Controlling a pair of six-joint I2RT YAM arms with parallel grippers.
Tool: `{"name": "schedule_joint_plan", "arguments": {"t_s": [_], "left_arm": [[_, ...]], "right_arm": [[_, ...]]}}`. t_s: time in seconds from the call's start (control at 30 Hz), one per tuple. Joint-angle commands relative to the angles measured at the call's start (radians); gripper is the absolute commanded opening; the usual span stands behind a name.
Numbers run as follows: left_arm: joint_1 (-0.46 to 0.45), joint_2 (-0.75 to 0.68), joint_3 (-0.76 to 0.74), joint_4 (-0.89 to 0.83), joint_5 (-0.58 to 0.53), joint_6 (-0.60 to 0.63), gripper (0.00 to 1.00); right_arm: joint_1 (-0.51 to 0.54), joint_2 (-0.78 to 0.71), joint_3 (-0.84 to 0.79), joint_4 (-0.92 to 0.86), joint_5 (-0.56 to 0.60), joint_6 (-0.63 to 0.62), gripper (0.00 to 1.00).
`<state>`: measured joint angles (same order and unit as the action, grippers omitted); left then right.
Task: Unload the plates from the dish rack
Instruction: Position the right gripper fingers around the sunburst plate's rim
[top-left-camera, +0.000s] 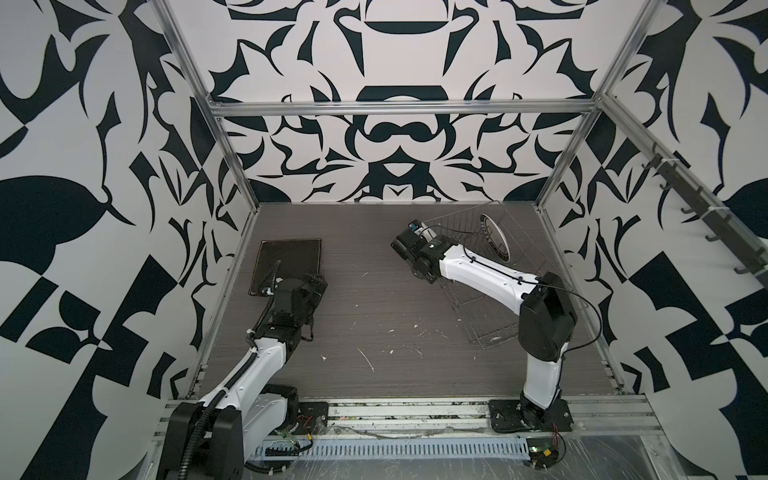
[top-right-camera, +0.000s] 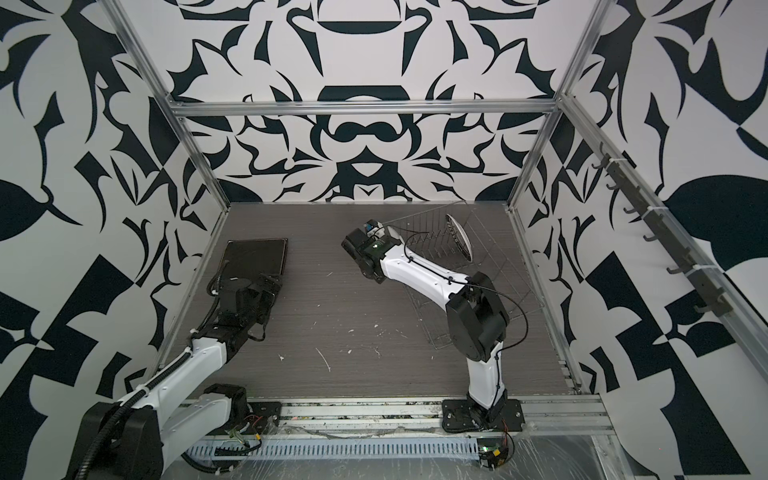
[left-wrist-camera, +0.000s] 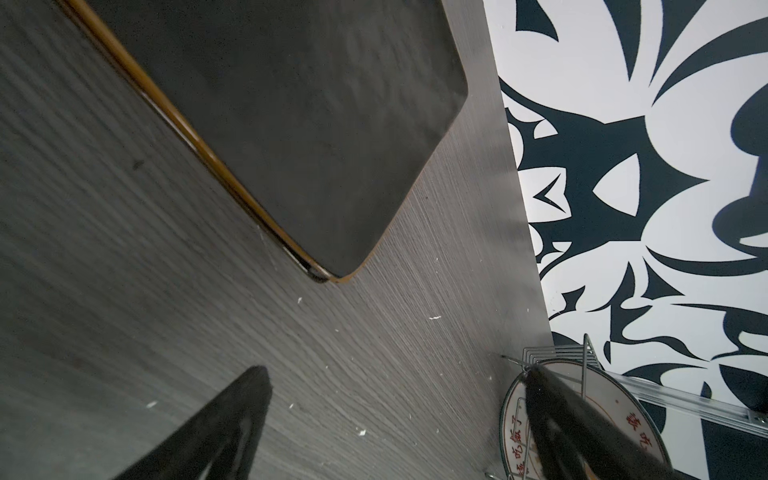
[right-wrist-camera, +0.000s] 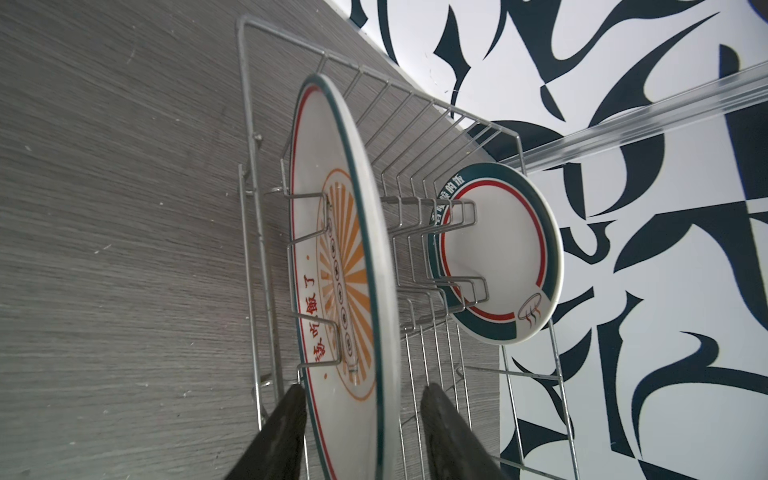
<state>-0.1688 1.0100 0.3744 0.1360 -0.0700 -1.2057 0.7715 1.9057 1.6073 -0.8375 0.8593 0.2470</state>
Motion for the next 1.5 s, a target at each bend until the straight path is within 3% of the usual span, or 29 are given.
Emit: {"name": "schedule_joint_plan", "arguments": {"t_s": [0.0,0.23,0.9,1.47], "left_arm": [[-0.003,0.006,-0.02,0.012,-0.002,-0.005,0.99],[-0.003,0.01,-0.019,0.013,0.004,-0.009,0.99],[-0.002,0.001,-0.025,0.012,0.012,-0.014,0.99],[-0.003,0.005,-0.024,0.011,0.01,-0.018,0.99]], "right_arm": [[0.0,0.004,0.032,0.012,0.077,-0.013,0.48],[0.0,0.021,0.022,0.028,0.099,-0.031,0.34],[-0.001,0.035,-0.018,0.029,0.14,-0.007,0.19],[0.0,0.057,-0.033,0.034,0.163,-0.01,0.12]]}}
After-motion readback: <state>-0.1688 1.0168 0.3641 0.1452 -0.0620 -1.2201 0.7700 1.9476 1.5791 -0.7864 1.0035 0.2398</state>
